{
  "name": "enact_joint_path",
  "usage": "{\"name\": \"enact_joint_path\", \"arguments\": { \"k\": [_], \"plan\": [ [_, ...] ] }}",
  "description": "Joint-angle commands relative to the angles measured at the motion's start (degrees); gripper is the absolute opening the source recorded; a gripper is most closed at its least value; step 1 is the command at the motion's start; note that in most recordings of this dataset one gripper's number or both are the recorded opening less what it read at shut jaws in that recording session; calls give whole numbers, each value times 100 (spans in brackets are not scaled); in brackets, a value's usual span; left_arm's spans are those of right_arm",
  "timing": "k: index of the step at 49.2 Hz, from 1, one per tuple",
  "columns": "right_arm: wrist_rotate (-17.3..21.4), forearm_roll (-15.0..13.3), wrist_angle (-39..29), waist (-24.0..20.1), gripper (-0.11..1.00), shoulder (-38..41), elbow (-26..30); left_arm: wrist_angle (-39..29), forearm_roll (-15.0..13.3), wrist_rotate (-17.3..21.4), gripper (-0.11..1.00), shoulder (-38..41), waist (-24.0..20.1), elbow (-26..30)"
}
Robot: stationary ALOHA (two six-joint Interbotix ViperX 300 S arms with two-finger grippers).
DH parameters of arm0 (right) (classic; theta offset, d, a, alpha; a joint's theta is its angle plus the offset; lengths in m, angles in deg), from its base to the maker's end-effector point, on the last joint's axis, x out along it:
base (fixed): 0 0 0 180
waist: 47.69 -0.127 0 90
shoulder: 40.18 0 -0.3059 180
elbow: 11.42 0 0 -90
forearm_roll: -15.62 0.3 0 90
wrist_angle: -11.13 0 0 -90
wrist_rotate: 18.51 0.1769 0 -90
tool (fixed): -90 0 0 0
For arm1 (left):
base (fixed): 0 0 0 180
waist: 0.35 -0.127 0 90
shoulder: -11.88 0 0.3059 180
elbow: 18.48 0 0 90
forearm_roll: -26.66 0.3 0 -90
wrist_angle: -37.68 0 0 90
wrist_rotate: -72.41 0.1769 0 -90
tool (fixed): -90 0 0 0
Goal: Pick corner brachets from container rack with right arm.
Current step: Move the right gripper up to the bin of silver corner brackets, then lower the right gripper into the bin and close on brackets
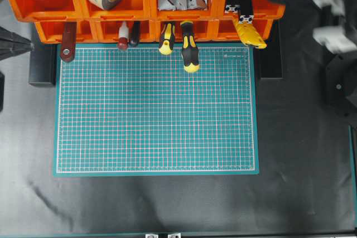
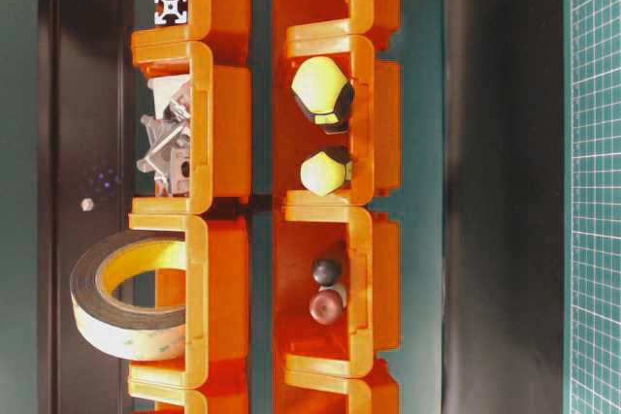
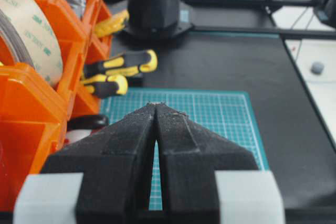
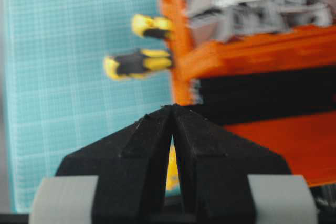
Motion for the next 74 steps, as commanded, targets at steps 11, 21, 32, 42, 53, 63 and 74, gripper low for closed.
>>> {"name": "enact_joint_path", "arguments": {
  "k": [11,21,32,42,53,63,74],
  "plan": [
    [-879,-35,-1318,413,0,1591,2109,-53,18,-88,0,-44,-18,185],
    [-1125,-26,-1459,580,1,2171,2689,-44,26,-88,0,-35,-26,185],
    [-1107,-26,-1494,703,36,2408,2725,-53,18,-97,0,-9,-26,185],
    [-1134,-26,-1494,694,85,2654,2751,-79,18,-97,0,26,-26,193],
    [-1046,18,-1468,694,85,2795,2742,-79,18,-105,0,35,-18,193],
    [-1037,26,-1424,694,85,2988,2777,-158,18,-105,0,26,-26,202],
    [-958,26,-1301,703,85,3138,2786,-158,18,-105,0,18,-18,193]
  ]
}}
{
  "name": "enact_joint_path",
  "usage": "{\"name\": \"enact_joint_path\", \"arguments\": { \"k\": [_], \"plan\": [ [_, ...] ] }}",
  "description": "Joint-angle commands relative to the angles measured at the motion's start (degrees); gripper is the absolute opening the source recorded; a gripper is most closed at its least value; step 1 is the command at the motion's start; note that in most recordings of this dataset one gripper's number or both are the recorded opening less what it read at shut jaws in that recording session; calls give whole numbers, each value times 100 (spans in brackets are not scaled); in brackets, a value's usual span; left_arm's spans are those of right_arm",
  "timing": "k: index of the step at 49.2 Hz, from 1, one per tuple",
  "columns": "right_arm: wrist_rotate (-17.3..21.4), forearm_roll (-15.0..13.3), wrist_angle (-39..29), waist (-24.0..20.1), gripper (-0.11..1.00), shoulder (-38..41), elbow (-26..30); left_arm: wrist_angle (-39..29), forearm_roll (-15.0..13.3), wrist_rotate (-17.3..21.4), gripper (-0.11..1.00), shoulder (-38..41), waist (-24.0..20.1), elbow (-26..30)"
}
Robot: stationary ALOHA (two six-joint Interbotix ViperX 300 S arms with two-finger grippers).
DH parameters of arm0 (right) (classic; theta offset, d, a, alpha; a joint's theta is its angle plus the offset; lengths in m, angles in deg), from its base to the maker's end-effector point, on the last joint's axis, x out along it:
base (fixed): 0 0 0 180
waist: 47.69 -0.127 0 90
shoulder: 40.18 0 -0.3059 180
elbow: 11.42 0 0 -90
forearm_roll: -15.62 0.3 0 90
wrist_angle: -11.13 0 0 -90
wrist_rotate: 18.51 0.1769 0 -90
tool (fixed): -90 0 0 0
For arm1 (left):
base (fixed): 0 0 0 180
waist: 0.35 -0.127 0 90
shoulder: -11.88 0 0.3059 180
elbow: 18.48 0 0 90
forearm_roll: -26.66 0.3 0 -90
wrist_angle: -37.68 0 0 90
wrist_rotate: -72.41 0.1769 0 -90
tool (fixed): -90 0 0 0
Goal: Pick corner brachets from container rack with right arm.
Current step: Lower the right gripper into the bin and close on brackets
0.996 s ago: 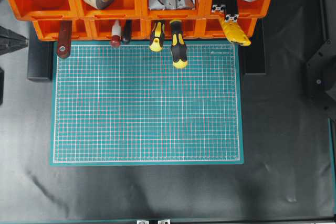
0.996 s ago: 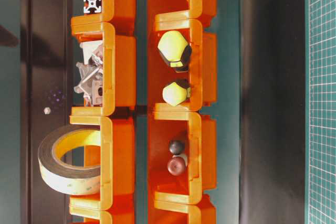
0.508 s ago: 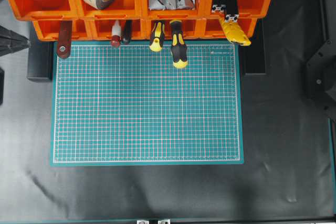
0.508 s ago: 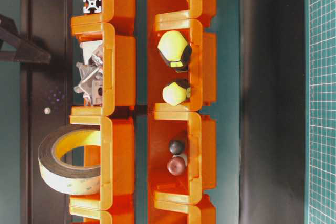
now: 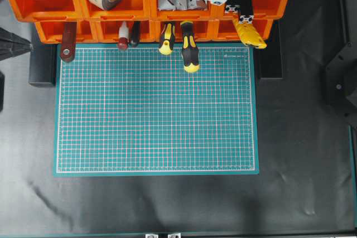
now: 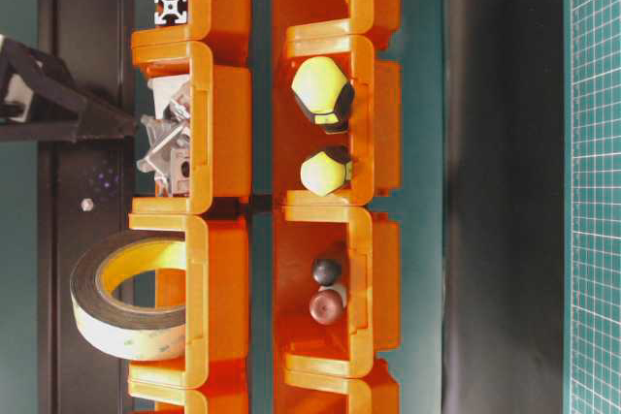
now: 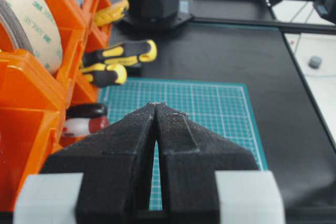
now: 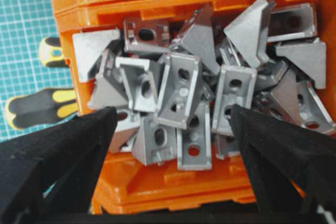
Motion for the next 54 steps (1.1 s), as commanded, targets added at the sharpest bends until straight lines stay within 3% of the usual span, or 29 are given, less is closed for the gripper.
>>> {"name": "enact_joint_path", "arguments": {
  "k": [1,8,26,39,43,49,54],
  "plan": [
    [70,9,149,-9,85,-35,176,26,18,-18,0,35,-9,193],
    [237,9,352,53,85,9,105,26,18,-18,0,35,-9,185],
    [264,0,554,105,85,70,-343,26,18,-18,0,44,-18,185],
    [264,-35,598,114,83,44,-352,18,18,-18,0,44,-9,193],
    [246,-35,554,114,74,44,-343,26,18,-18,0,44,-9,193],
    [255,-44,431,105,44,26,-316,18,18,-18,0,35,-9,193],
    [255,-44,396,105,39,-26,-281,26,18,-18,0,26,-9,193]
  ]
}}
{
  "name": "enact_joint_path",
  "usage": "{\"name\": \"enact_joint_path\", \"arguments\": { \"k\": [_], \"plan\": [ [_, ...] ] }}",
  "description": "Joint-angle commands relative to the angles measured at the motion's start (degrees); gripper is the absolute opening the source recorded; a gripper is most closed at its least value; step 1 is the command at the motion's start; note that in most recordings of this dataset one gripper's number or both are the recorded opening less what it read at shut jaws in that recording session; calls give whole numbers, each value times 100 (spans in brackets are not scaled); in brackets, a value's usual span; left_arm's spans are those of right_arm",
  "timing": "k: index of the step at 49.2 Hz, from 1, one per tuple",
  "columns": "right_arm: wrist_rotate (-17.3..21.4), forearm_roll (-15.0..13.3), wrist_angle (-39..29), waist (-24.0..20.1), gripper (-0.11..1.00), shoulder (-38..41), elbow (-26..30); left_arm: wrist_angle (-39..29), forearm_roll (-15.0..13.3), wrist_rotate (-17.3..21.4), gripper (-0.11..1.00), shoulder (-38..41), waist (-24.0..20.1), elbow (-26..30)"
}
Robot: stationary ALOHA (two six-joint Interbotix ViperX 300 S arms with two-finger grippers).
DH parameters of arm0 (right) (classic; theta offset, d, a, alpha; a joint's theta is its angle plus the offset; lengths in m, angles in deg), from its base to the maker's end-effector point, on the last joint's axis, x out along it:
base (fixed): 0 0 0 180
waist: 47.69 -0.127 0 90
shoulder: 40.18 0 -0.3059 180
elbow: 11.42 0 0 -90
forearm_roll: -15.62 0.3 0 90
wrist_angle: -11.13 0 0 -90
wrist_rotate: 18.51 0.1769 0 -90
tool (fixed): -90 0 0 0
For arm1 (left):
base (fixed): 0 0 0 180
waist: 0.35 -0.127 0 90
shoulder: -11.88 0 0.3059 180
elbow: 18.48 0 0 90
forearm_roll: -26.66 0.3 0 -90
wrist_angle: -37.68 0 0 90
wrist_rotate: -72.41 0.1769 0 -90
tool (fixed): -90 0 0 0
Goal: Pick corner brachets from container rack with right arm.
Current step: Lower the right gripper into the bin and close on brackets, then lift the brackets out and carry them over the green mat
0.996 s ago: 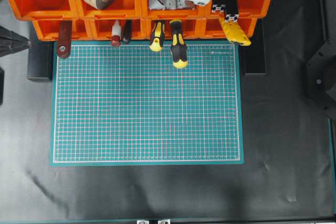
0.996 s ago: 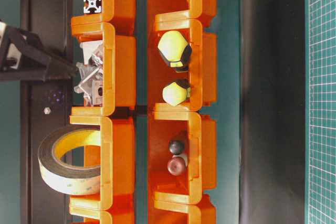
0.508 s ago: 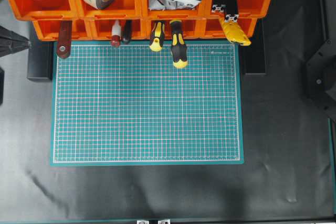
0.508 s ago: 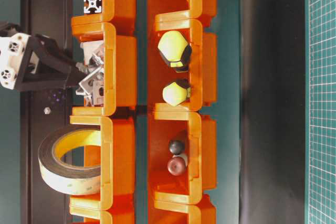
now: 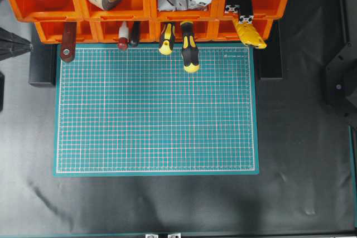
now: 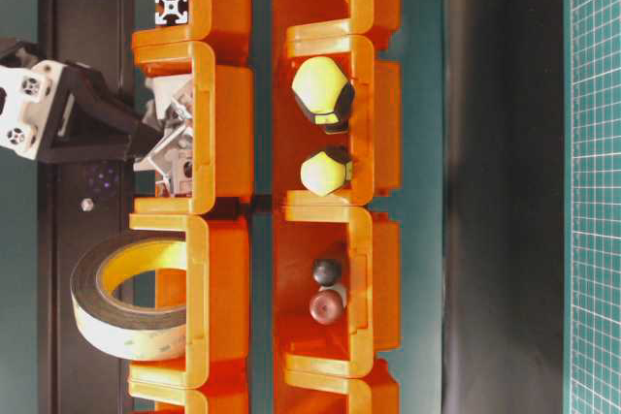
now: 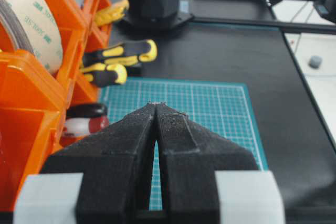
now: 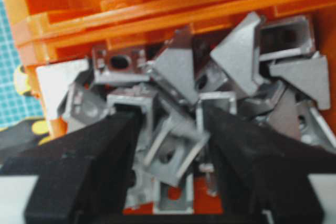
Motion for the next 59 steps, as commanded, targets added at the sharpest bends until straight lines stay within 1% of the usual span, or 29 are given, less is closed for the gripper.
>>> {"name": "enact_joint_path", "arguments": {
  "k": [1,6,10,22,28,32,33,44,51,56,59],
  "plan": [
    [-9,-9,-70,-18,39,-141,123,26,18,-18,0,26,-9,193],
    [-9,-9,-53,-44,37,-202,220,35,18,-18,0,26,-9,193],
    [-9,-9,-53,-62,31,-246,290,26,18,-18,0,26,-18,193],
    [18,-9,-35,-114,31,-396,387,35,18,-18,0,18,-9,193],
    [26,-9,-35,-158,27,-554,466,35,18,-18,0,18,-18,193],
    [53,-9,-26,-185,8,-686,510,26,18,-18,0,18,-18,193],
    [53,-9,-18,-185,5,-721,519,26,18,-18,0,18,-9,193],
    [97,-9,44,-255,4,-1072,527,26,18,-18,0,9,-18,193],
    [158,-9,44,-378,4,-1266,510,26,18,-18,0,9,-35,193],
    [229,-9,53,-519,4,-1354,492,35,18,-18,0,9,-53,193],
    [281,-9,44,-694,5,-1380,492,26,18,-18,0,9,-53,193]
  ]
}}
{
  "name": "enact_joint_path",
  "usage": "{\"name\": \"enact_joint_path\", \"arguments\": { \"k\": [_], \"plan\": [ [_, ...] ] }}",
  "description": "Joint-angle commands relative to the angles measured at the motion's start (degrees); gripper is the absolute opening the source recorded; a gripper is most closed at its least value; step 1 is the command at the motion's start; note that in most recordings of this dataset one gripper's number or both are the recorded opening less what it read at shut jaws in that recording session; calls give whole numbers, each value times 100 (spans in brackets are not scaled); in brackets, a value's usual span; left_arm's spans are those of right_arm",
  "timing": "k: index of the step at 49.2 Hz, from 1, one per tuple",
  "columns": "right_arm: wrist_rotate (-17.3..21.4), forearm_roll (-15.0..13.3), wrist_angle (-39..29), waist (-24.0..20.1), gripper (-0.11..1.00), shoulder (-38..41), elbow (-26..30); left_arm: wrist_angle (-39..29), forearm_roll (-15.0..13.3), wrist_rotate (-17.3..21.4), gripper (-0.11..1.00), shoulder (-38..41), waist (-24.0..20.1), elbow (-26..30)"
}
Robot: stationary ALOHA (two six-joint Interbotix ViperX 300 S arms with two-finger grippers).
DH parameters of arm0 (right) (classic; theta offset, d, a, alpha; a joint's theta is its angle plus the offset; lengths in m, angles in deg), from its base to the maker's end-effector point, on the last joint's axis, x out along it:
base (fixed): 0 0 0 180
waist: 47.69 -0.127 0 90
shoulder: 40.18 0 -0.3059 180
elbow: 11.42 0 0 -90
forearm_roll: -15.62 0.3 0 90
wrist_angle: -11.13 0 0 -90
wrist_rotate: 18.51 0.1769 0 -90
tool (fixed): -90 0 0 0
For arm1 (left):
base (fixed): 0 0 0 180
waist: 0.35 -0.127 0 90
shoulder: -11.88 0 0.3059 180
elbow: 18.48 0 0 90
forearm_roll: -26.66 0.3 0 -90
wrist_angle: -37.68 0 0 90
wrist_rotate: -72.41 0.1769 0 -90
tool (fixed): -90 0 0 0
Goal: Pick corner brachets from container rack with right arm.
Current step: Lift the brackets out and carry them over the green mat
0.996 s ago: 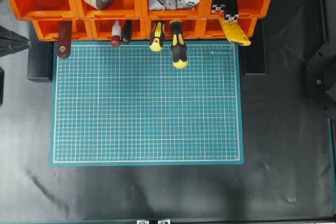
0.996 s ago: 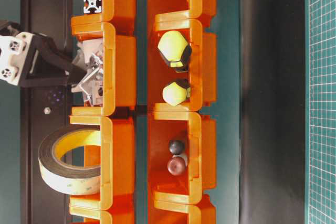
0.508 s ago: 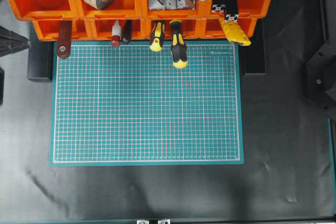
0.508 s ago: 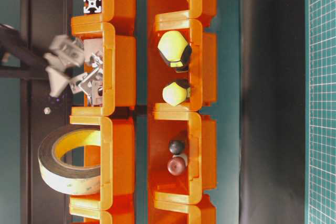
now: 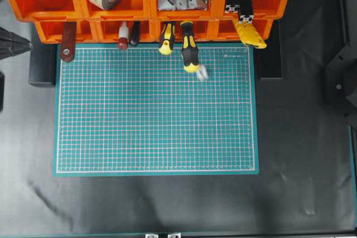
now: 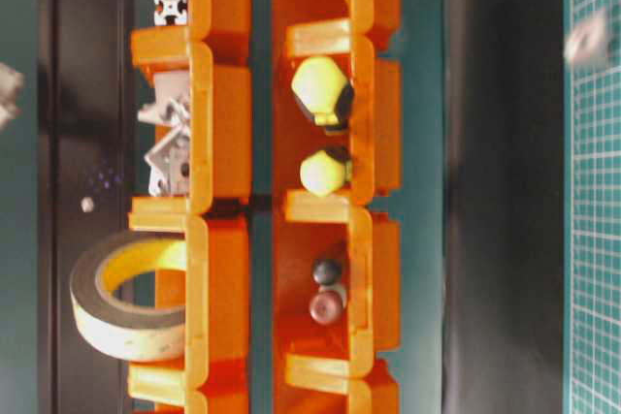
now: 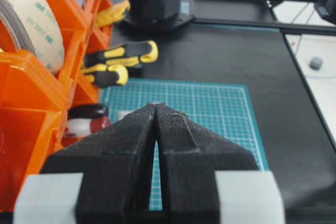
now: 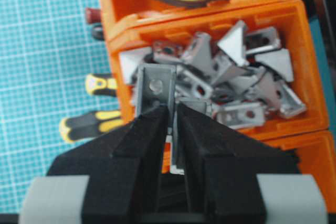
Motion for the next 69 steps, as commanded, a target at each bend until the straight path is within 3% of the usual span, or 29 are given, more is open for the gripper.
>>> {"name": "enact_joint_path", "arguments": {
  "k": [1,13,21,33,44,50,56,69],
  "plan": [
    [53,-9,35,-281,4,-185,123,35,9,-18,0,26,-26,193],
    [633,-26,97,-1354,5,-325,-158,18,9,-9,0,-70,-26,229],
    [1055,-123,281,-2162,4,-369,-773,-193,9,-9,0,-176,-26,264],
    [1195,-158,940,-3023,5,-185,-1942,-510,9,-26,0,-220,-26,272],
    [1230,-202,2162,-3155,4,272,-2883,-510,9,-26,0,-193,-26,255],
    [1230,-483,2707,-3129,5,448,-3173,-510,9,-26,0,-202,-18,255],
    [1230,-791,3076,-3059,5,624,-3401,-510,9,-18,0,-193,-18,255],
    [1230,-1072,3472,-2830,5,1028,-3630,-519,9,-18,0,-193,-18,246]
  ]
}}
